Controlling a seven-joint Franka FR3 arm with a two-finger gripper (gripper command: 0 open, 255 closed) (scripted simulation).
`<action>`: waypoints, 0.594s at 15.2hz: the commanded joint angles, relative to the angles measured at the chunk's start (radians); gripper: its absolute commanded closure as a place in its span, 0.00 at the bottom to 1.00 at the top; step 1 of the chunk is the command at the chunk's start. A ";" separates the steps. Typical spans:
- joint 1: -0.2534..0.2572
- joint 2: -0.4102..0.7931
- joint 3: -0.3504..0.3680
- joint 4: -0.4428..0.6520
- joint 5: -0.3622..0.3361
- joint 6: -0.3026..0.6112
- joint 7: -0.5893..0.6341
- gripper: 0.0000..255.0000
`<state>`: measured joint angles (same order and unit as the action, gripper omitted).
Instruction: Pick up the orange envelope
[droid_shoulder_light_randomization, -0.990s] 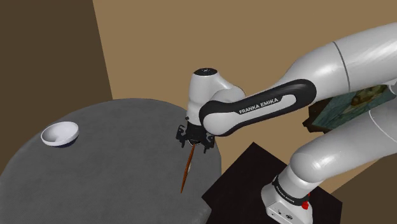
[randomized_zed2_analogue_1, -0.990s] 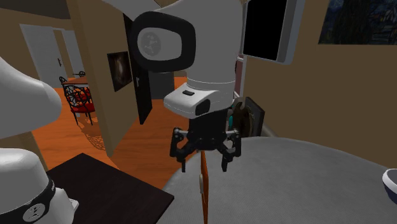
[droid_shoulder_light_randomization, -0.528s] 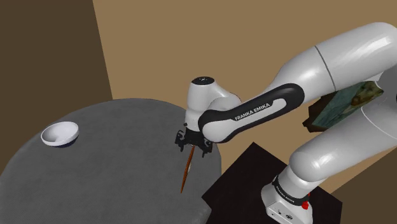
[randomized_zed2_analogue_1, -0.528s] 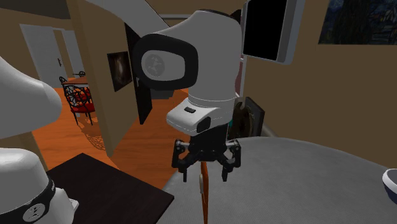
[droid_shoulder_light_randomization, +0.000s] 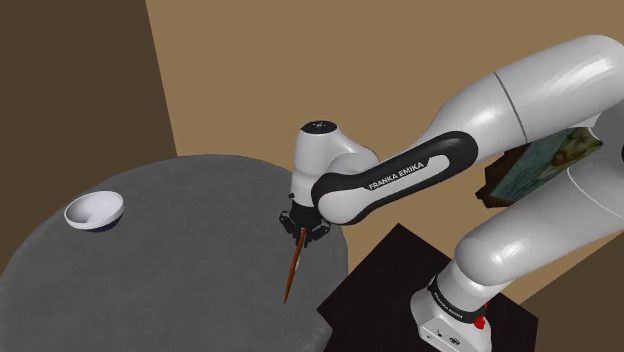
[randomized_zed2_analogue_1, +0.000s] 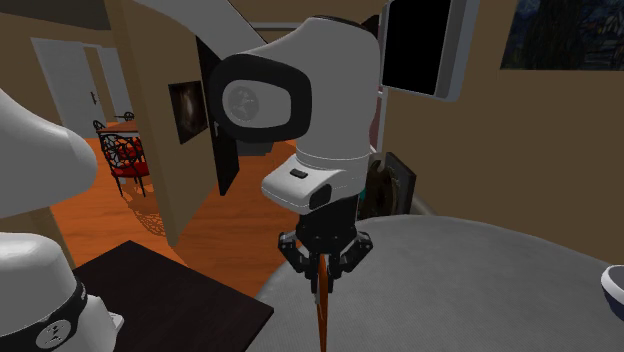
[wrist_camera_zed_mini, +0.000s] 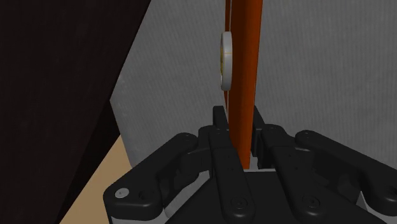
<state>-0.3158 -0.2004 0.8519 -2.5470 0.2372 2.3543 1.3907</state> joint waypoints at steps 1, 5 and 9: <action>0.000 0.000 0.000 -0.001 0.000 0.000 0.000 1.00; 0.013 -0.041 -0.018 0.014 0.026 -0.049 -0.021 1.00; 0.028 -0.092 -0.043 0.037 0.051 -0.117 -0.043 1.00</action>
<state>-0.2928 -0.2767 0.8164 -2.5160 0.2806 2.2573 1.3551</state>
